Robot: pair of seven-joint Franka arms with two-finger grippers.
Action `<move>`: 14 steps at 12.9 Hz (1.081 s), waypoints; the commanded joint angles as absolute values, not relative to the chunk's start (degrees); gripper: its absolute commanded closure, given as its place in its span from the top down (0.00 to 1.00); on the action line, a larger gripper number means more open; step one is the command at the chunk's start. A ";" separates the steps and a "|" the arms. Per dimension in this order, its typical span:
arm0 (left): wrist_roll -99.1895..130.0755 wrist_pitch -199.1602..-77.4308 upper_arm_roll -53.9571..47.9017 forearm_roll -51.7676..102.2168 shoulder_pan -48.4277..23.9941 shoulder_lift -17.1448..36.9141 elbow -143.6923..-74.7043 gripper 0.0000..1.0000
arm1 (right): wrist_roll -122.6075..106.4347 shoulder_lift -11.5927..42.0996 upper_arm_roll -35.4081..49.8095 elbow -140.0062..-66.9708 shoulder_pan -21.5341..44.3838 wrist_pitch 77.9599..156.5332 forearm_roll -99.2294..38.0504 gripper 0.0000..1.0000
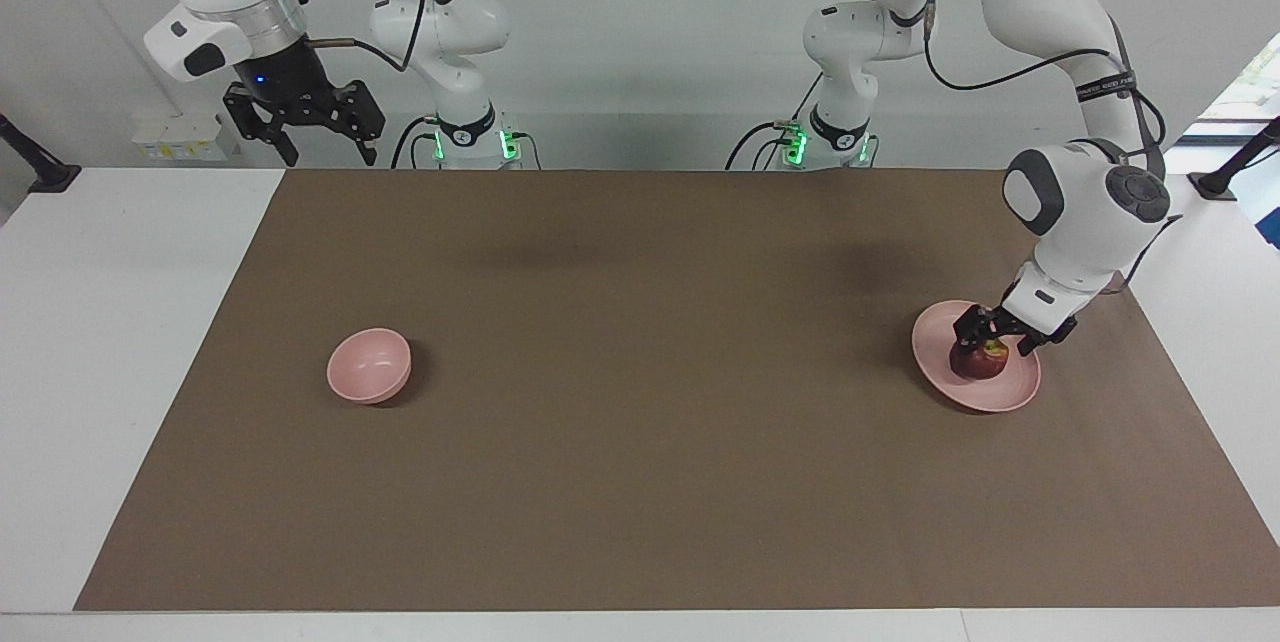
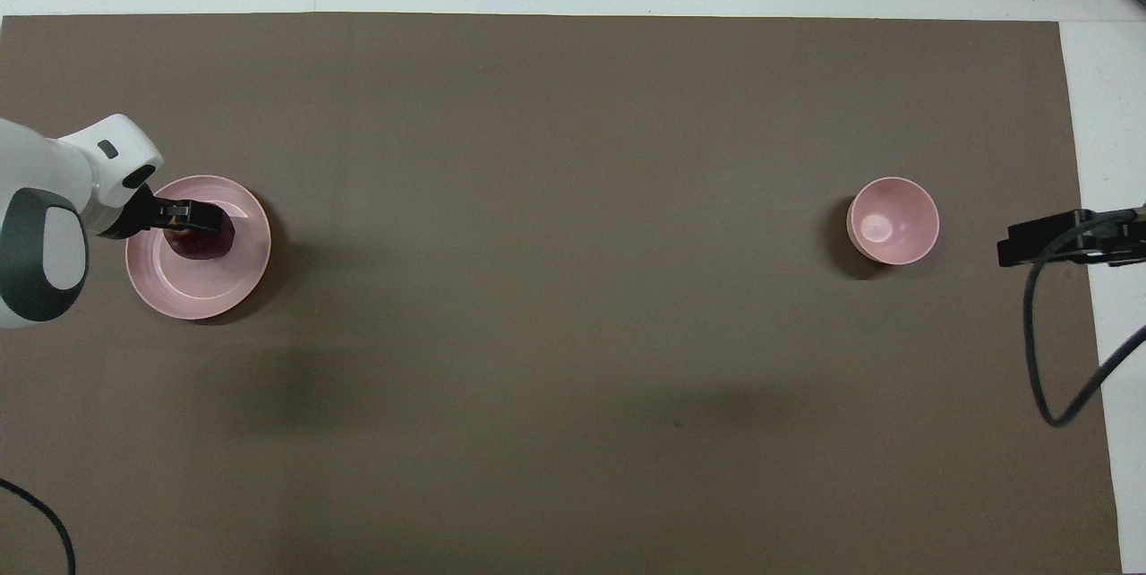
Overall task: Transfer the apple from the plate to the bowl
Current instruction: 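Lift the apple with the left gripper while the right gripper moves forward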
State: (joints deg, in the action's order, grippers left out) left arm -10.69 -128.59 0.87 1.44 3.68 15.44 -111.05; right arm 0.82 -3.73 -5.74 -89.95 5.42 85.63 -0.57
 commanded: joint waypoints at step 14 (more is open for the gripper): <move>-0.18 -114.73 0.70 0.88 1.67 19.25 -100.74 0.00 | -0.53 -5.27 -5.36 -91.67 4.48 85.78 -0.88 1.00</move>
